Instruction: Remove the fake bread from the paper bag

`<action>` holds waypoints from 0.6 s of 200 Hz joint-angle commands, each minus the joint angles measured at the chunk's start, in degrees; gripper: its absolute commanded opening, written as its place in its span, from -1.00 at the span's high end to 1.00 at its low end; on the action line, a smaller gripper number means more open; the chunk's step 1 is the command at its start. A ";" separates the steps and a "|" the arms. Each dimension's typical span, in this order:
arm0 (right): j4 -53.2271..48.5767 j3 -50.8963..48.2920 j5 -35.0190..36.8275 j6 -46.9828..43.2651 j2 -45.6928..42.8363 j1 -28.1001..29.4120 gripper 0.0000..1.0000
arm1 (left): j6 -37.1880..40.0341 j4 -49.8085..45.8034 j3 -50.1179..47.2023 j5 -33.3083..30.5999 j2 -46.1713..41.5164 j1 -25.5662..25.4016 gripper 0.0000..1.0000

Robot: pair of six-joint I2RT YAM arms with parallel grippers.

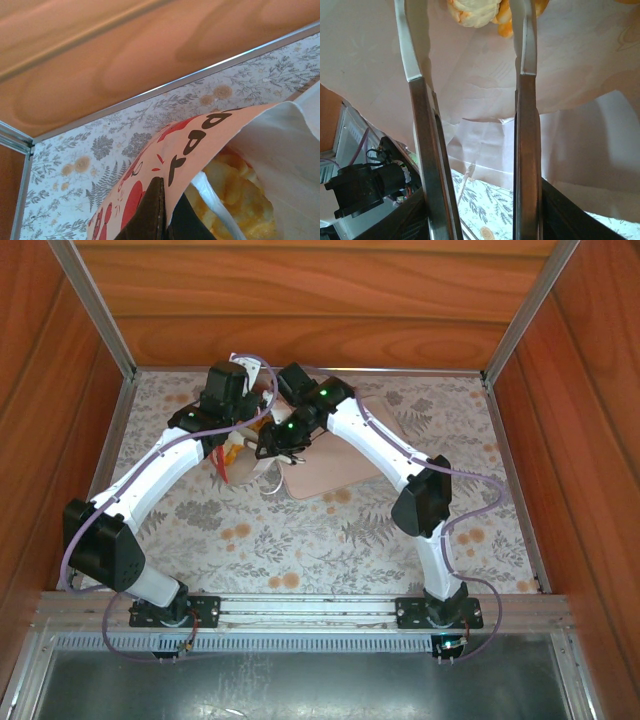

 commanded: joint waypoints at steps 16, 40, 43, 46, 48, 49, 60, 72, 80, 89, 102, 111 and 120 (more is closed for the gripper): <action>-1.48 3.63 1.97 -0.63 2.67 0.61 0.00 | -1.12 1.28 0.99 0.97 -2.39 -0.36 1.00; -2.36 5.15 3.14 -0.79 3.63 0.78 0.13 | -1.21 1.35 0.82 0.88 -2.45 -0.43 1.00; -2.40 5.20 3.17 -0.79 3.65 0.78 0.17 | -1.21 1.32 0.77 0.72 -2.46 -0.37 1.00; -2.40 5.21 3.15 -0.75 3.61 0.78 0.21 | -1.21 1.39 0.73 0.72 -2.46 -0.38 1.00; -2.40 5.21 3.15 -0.74 3.57 0.85 0.24 | -1.25 1.35 0.73 0.69 -2.46 -0.40 1.00; -2.40 5.21 3.15 -0.72 3.61 0.86 0.25 | -1.23 1.37 0.73 0.68 -2.49 -0.38 1.00; -2.24 4.73 3.37 -0.70 3.05 0.96 0.39 | -1.25 1.47 0.64 0.57 -2.58 -0.44 1.00; -1.86 3.58 3.80 -0.71 1.94 1.10 0.45 | -1.39 1.52 0.43 -0.02 -2.63 -0.39 1.00; -1.34 2.17 4.25 -0.61 0.71 1.13 0.48 | -1.73 1.59 0.31 -0.85 -2.74 -0.36 1.00; -0.16 -0.11 4.61 -0.36 -1.01 1.13 0.55 | -2.17 1.73 0.14 -1.95 -2.99 -0.36 1.00; 2.15 -3.89 4.81 0.27 -3.84 1.13 0.64 | -2.99 1.85 -0.39 -3.34 -3.41 -0.35 1.00; 3.87 -6.51 4.68 0.89 -5.89 1.13 0.68 | -3.53 2.29 -1.03 -3.92 -3.77 -0.43 1.00; 5.57 -9.24 4.48 1.54 -7.84 1.13 0.72 | -3.83 2.96 -1.89 -4.32 -4.31 -0.35 1.00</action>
